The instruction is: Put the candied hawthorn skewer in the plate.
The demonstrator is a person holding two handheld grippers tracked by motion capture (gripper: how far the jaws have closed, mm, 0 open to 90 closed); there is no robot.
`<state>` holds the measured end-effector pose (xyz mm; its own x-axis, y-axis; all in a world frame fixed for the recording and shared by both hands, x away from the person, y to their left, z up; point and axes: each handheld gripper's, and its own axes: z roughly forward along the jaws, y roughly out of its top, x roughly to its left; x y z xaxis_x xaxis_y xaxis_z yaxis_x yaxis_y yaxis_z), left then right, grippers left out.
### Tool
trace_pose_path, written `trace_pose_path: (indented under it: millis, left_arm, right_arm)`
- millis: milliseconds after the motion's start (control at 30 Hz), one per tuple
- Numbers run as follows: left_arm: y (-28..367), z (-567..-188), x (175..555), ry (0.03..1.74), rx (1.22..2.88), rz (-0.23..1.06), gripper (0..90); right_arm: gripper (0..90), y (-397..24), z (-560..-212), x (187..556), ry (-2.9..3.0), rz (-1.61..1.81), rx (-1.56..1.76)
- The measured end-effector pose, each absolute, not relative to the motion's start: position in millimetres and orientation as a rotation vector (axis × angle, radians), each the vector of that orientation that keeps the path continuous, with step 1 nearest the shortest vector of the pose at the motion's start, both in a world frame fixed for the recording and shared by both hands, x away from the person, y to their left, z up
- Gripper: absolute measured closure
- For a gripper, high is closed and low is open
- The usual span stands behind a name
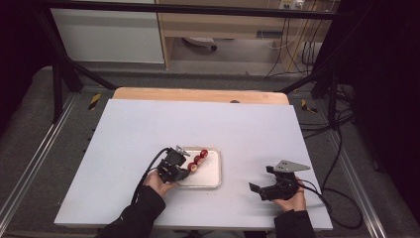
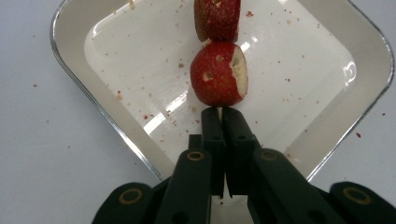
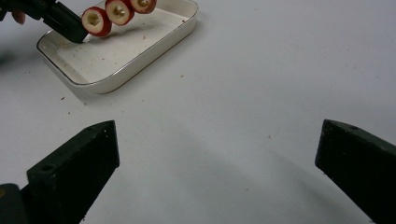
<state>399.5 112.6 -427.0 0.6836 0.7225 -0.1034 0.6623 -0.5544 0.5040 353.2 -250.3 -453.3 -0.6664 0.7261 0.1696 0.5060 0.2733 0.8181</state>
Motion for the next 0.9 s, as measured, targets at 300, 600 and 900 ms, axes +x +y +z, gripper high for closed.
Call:
trace_pose_path:
  millis: [300, 600, 900]
  left_arm:
    - [112.9, -426.3, 399.1, 1.058, 2.384, 0.164, 84.6]
    - [134.3, -418.6, 392.0, 1.004, 2.283, 0.199, 46.6]
    - [168.0, -412.3, 380.3, 0.980, 2.210, 0.236, 21.2]
  right_arm:
    - [0.4, -249.7, -453.7, 353.2, 2.308, 1.338, 1.150]
    - [0.4, -249.5, -454.0, 353.3, 2.306, 1.328, 1.155]
    - [0.4, -250.0, -453.5, 353.6, 2.305, 1.329, 1.152]
